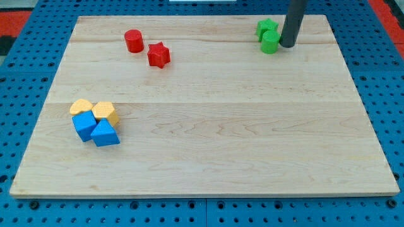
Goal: Point at the red star
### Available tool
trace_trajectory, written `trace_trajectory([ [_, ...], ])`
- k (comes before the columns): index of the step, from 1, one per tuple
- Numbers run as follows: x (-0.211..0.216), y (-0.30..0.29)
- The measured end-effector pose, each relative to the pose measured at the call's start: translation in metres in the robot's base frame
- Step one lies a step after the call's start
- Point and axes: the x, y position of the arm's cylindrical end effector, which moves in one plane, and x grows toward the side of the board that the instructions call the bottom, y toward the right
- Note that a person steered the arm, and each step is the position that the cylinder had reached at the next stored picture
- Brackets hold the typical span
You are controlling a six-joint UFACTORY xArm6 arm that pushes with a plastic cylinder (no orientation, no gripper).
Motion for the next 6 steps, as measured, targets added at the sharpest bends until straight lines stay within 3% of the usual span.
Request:
trace_trajectory([
  [4, 0.044, -0.031],
  [6, 0.062, -0.103],
])
